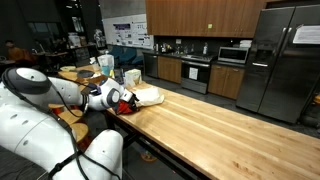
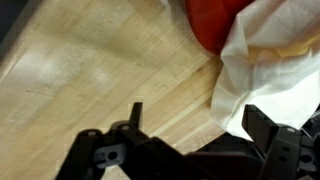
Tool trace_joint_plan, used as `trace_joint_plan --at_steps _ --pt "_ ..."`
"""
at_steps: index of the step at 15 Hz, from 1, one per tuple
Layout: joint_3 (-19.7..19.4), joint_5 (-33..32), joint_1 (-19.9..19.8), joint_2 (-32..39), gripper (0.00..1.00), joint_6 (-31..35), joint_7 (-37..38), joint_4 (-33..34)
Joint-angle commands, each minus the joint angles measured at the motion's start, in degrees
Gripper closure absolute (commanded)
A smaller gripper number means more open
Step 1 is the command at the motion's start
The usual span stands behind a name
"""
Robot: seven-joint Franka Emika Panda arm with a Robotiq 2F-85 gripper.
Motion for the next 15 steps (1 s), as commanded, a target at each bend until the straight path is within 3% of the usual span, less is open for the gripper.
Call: trace_joint_plan --at_steps 1,5,11,15 --pt "0.1 -4.5 -1.3 -4.3 0.00 -3.2 3.1 0.8" --pt "1.9 -9.1 -2.5 -6.9 0.00 -6.1 4.8 2.1" --pt "7.6 -15.6 -6.9 -15.1 0.00 -10.3 5.3 4.8" --pt "10.3 -19.4 -8.7 -19.9 0.00 -3.0 3.9 3.7"
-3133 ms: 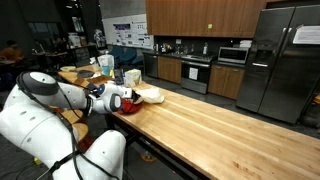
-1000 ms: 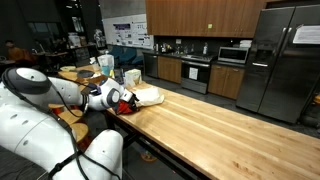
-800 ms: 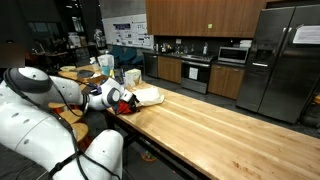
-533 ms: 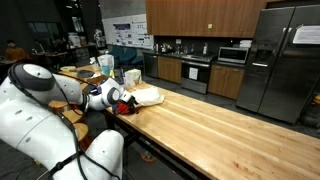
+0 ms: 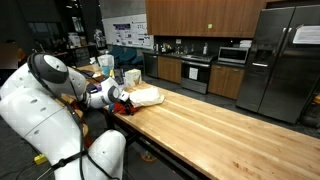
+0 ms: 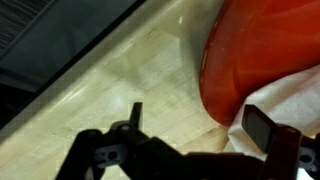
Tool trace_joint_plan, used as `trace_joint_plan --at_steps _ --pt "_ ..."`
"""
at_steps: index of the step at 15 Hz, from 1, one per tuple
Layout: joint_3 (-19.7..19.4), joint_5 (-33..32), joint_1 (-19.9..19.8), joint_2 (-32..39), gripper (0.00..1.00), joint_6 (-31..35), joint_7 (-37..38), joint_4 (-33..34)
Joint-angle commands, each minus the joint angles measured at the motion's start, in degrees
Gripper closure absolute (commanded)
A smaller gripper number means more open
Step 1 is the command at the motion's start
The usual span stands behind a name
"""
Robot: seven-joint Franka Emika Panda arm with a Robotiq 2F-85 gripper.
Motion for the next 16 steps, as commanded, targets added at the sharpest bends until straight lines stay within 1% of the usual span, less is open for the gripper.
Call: trace_joint_plan --at_steps 1,2,5,7,8,9,10,11,12,13,14,15,16 --pt "2.7 -4.7 -2.5 -8.2 0.00 5.4 -0.8 -1.0" --pt "3.7 -5.4 -3.4 -9.2 0.00 5.4 -0.6 -0.6" --pt "5.9 -7.4 -6.2 -10.8 0.00 2.3 1.5 0.6" --pt "7.3 -8.9 -8.3 -11.7 0.00 1.4 2.8 1.1" --pt "8.2 -9.7 -9.4 -12.3 0.03 1.4 3.1 1.2" --pt "8.9 -10.4 -10.6 -13.0 0.17 1.2 3.4 1.4" --pt "9.8 -11.2 -11.8 -13.4 0.26 1.1 4.0 1.6" --pt "10.7 -11.8 -13.0 -13.9 0.21 0.9 4.5 1.8" --pt "11.7 -12.5 -14.3 -14.3 0.20 0.8 5.1 2.1" --pt "12.7 -13.2 -15.5 -14.8 0.22 0.6 5.6 2.2" --pt "13.8 -13.9 -16.9 -15.3 0.17 0.4 6.0 2.4" --pt "15.2 -14.4 -18.6 -15.7 0.14 0.0 6.4 2.7" --pt "16.7 -14.9 -20.4 -16.1 0.06 -0.5 6.7 3.1"
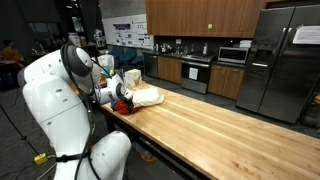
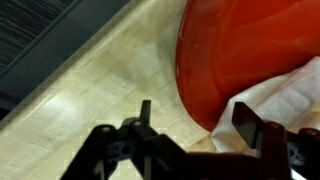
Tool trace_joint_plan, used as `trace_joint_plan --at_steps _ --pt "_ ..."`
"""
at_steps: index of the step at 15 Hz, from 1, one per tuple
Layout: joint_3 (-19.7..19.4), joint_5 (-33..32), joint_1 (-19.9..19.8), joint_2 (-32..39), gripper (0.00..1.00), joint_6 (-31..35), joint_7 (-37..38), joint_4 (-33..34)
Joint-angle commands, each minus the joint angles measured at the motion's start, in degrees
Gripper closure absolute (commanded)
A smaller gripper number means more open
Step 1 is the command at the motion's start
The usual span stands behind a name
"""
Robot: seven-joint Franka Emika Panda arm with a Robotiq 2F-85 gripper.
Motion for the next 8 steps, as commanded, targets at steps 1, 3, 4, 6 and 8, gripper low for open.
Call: trace_joint_plan --at_steps 1,3,4,6,8 --pt "5.5 -3.5 -6.4 -4.5 0.05 -2.5 2.7 0.9" --pt "9.0 -4.5 -10.3 -5.4 0.00 -3.1 3.4 1.4" --pt "10.8 -5.0 -12.2 -5.8 0.00 -3.1 3.8 1.7" --pt "14.6 -6.3 -16.2 -6.6 0.00 -3.2 4.7 2.2" --pt "18.6 -7.7 -20.4 -7.1 0.00 -3.3 5.9 2.8"
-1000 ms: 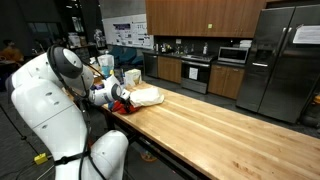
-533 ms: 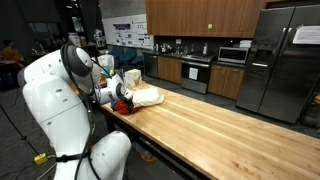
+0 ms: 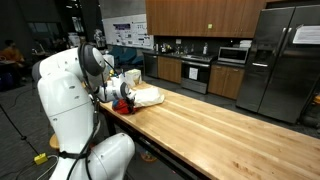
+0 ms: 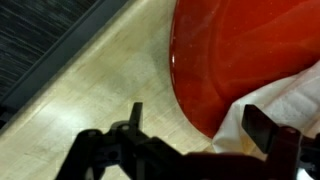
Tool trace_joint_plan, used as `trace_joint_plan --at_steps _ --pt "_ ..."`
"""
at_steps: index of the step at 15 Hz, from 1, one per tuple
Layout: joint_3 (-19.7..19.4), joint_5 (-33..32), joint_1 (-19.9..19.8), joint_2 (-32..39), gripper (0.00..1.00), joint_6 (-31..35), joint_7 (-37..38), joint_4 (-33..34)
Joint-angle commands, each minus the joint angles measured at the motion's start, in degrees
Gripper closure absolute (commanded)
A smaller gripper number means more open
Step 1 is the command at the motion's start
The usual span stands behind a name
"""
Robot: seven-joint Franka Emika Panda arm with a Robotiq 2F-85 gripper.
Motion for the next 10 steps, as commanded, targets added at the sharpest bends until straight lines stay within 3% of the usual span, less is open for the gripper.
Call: trace_joint_plan --at_steps 1,8,9,10 --pt "7.7 -4.1 -8.2 -3.6 0.00 -1.8 3.5 0.7" --pt "23.8 -8.1 -25.2 -3.6 0.00 -2.8 5.6 3.4" --pt "25.9 -8.4 -27.4 -3.5 0.04 -2.9 5.6 3.8" --pt "28.0 -8.5 -29.6 -3.4 0.17 -2.8 5.5 4.1"
